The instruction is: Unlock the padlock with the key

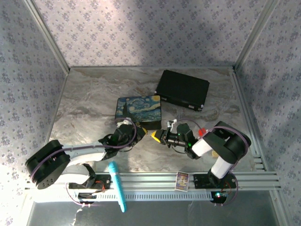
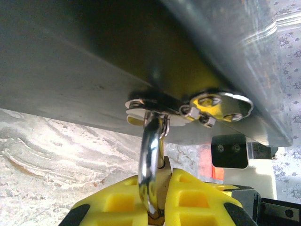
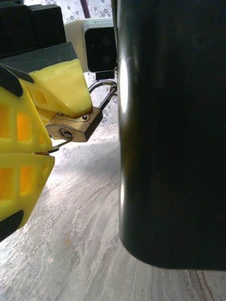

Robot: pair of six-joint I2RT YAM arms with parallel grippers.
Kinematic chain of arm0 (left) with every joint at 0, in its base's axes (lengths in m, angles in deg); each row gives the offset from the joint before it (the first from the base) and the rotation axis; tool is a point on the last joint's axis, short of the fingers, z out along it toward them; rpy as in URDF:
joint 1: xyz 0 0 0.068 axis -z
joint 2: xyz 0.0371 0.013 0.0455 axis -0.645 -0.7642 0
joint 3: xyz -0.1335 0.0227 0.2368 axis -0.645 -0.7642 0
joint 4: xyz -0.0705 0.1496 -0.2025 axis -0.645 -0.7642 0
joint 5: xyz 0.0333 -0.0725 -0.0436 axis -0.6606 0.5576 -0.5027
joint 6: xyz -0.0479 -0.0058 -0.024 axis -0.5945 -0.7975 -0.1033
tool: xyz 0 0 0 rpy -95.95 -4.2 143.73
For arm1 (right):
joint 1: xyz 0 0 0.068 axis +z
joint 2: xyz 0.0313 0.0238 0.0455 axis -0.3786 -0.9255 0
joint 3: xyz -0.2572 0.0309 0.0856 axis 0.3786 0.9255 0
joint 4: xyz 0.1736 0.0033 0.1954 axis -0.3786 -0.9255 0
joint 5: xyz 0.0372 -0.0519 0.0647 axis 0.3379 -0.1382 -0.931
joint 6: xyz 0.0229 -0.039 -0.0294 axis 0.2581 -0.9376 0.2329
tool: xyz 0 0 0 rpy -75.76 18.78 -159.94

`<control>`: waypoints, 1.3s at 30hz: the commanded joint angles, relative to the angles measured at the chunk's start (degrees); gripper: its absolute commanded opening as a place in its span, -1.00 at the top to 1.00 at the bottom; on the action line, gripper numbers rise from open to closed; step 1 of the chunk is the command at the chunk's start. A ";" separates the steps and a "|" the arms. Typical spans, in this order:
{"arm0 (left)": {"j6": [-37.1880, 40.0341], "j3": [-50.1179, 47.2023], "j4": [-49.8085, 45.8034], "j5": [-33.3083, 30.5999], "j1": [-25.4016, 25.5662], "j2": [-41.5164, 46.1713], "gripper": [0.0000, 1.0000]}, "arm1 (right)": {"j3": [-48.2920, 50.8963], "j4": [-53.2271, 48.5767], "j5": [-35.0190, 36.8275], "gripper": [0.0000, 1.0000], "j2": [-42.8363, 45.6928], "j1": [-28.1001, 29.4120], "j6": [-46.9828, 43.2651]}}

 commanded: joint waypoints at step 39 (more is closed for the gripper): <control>-9.70 -2.85 10.07 -4.84 -0.58 4.06 1.00 | 1.05 11.89 5.55 1.00 -3.07 2.15 4.16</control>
